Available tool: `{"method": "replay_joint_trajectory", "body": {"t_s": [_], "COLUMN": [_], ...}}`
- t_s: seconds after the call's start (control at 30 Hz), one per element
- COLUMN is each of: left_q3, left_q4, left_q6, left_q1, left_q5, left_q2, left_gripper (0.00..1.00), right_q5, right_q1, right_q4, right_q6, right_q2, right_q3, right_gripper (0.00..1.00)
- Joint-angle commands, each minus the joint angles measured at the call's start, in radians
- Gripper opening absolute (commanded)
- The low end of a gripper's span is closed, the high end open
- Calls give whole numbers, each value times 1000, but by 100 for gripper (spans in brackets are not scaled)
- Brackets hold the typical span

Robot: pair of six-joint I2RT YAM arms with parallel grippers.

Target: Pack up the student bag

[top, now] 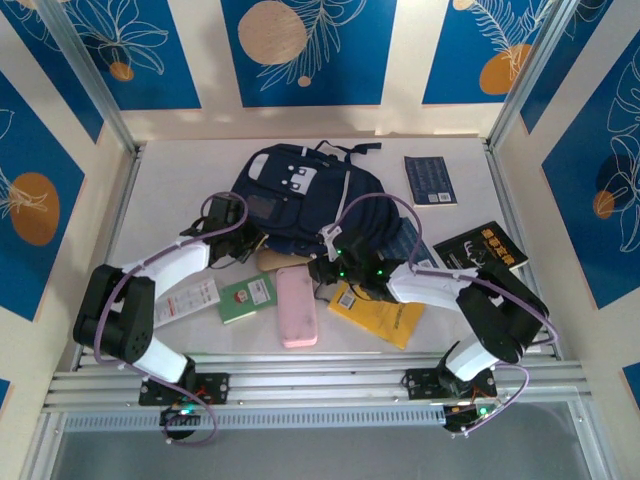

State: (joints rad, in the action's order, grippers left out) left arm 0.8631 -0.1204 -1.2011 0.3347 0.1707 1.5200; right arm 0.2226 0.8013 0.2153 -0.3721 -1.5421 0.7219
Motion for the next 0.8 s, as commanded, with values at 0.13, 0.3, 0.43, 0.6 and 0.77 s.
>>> {"method": "replay_joint_trajectory", "body": {"t_s": [0.13,0.3,0.43,0.6,0.77], "left_q3": [41,40,33,30,34], "left_q4": [-7,-11,-6,-10,-16], "left_q6": [16,19,18,22,33], "left_q1": [-3,-2,-2,-2,-6], "left_q5": [-15,-13,-13,-16,-20], "left_q2": [-40,-41,-42,-43,-37], "left_gripper": [0,0,0,0,0], "right_q5": [15,-2,1,-15,-38], "right_q1": [8,-1,-13,-24,-28], "right_q4": [13,63,79,123,157], "right_q6": [-17,-39,-54,-41,-2], "right_q2": [-65,-115,-164,-180,-131], "right_q3": [6,24,57,68,29], "right_gripper": [39,39,35,19,3]}}
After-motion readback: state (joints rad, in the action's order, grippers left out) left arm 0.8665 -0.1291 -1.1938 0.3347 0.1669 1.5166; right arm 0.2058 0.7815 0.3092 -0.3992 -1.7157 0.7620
